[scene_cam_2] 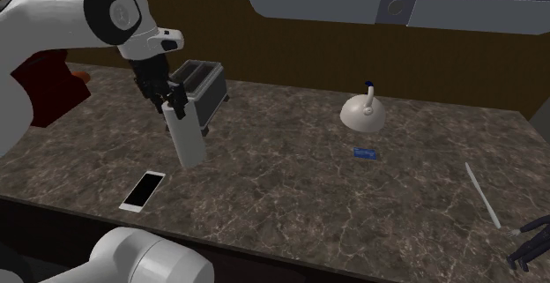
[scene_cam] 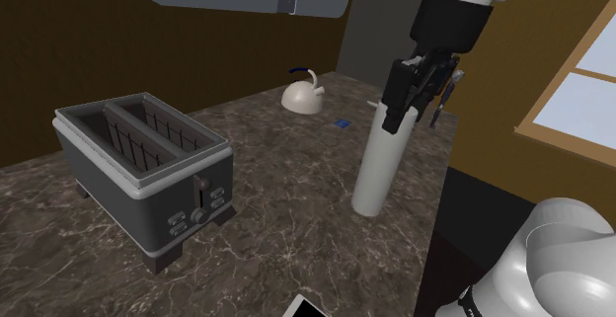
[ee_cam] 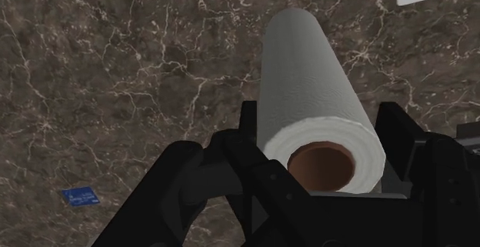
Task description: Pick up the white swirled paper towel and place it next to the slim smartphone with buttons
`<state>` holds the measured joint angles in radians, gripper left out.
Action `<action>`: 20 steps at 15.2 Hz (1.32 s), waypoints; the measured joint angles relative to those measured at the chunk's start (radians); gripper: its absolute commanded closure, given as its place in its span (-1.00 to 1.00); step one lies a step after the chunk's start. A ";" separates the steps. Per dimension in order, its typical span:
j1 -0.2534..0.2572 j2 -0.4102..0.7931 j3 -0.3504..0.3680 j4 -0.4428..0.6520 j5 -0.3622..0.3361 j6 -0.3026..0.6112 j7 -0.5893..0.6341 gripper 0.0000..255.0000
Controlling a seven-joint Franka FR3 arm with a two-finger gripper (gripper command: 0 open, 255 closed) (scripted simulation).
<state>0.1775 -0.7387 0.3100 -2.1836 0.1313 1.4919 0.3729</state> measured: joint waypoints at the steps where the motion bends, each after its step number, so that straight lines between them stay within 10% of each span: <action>1: 0.002 -0.007 0.002 -0.023 0.003 0.016 0.001 1.00; 20: 0.026 -0.059 0.039 -0.309 0.042 0.250 0.002 1.00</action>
<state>0.2036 -0.7979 0.3492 -2.4925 0.1731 1.7421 0.3753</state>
